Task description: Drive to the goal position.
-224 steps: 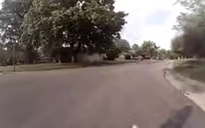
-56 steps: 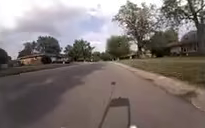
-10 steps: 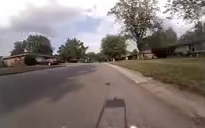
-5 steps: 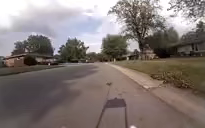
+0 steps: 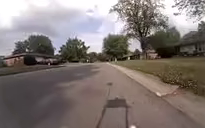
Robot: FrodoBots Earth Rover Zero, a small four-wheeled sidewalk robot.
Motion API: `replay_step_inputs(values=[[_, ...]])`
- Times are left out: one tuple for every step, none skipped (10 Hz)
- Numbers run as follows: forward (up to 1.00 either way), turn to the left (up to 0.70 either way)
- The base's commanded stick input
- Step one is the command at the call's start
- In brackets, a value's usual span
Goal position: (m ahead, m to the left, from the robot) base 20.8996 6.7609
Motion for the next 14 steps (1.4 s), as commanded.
replay_step_inputs(values=[[1.0, -0.27], [1.0, -0.33], [1.0, -0.39], [1.0, -0.4], [1.0, -0.4], [1.0, -0.2], [1.0, 0.0], [1.0, 0.0], [1.0, 0.0], [1.0, 0.0], [1.0, 0.0], [1.0, 0.0], [1.0, 0.0], [1.0, 0.0]])
